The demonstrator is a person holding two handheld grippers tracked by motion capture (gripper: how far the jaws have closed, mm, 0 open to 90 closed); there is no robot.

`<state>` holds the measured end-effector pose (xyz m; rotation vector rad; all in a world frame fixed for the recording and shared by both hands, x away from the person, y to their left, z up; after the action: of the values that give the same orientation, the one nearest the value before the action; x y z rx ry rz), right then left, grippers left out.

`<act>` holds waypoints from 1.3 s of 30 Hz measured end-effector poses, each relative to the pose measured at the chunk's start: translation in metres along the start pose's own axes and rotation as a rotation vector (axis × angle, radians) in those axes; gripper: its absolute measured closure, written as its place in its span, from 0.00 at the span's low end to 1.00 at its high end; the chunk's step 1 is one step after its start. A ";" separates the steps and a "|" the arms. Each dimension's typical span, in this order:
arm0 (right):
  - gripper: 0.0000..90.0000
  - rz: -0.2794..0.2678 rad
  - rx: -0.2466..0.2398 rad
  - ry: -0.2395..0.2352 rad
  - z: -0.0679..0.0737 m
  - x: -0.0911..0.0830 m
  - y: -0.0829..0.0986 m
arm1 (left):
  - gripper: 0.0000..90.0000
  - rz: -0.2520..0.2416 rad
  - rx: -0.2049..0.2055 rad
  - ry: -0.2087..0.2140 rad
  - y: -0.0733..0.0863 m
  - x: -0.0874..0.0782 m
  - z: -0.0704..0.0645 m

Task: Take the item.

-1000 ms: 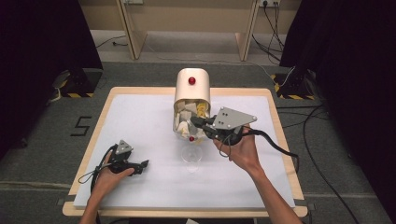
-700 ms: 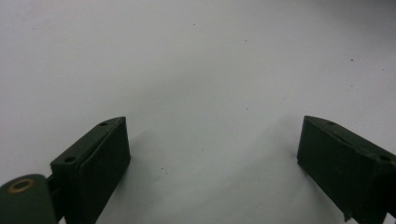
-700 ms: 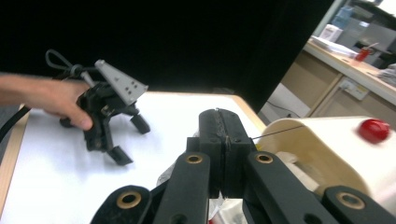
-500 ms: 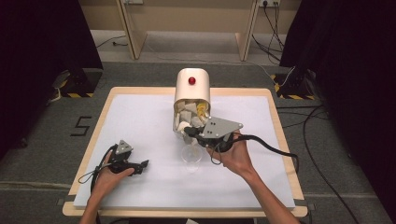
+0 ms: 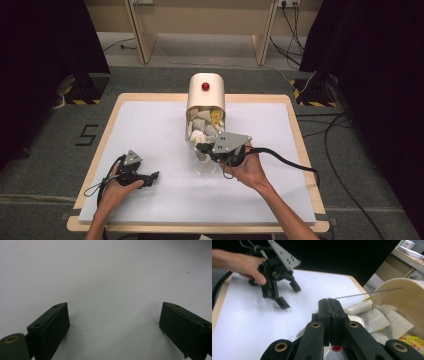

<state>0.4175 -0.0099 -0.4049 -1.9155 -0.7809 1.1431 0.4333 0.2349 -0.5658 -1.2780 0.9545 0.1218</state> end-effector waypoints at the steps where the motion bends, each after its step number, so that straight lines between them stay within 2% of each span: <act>1: 1.00 0.004 -0.009 -0.001 0.000 0.000 0.001 | 0.09 0.000 0.000 0.000 0.000 0.000 0.000; 5: 1.00 0.008 -0.021 -0.023 0.005 0.004 0.003 | 0.09 0.000 0.000 0.000 0.000 0.000 0.000; 10: 1.00 0.045 -0.033 -0.033 0.009 0.011 0.011 | 0.09 0.000 0.000 0.000 0.000 0.000 0.000; 18: 1.00 0.095 0.013 -0.036 0.008 0.017 0.027 | 0.09 0.000 0.000 0.000 0.000 0.000 0.000; 31: 0.99 0.128 0.058 -0.047 0.014 0.020 0.040 | 0.09 0.000 0.000 0.000 0.000 0.000 0.000; 36: 0.95 0.127 0.064 -0.044 0.015 0.020 0.040 | 0.09 0.000 0.001 -0.001 0.000 0.000 0.000; 39: 0.84 0.128 0.085 -0.039 0.013 0.019 0.039 | 0.09 0.000 0.000 0.000 0.000 0.000 0.000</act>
<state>0.4181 -0.0112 -0.4504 -1.8993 -0.6276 1.2737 0.4333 0.2348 -0.5658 -1.2778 0.9543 0.1220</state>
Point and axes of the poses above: each handheld gripper's, and its own axes: x roughly forward along the jaws, y roughly out of its underside, z roughly to its left, the point moved 8 cm from there along x, roughly forward along the jaws
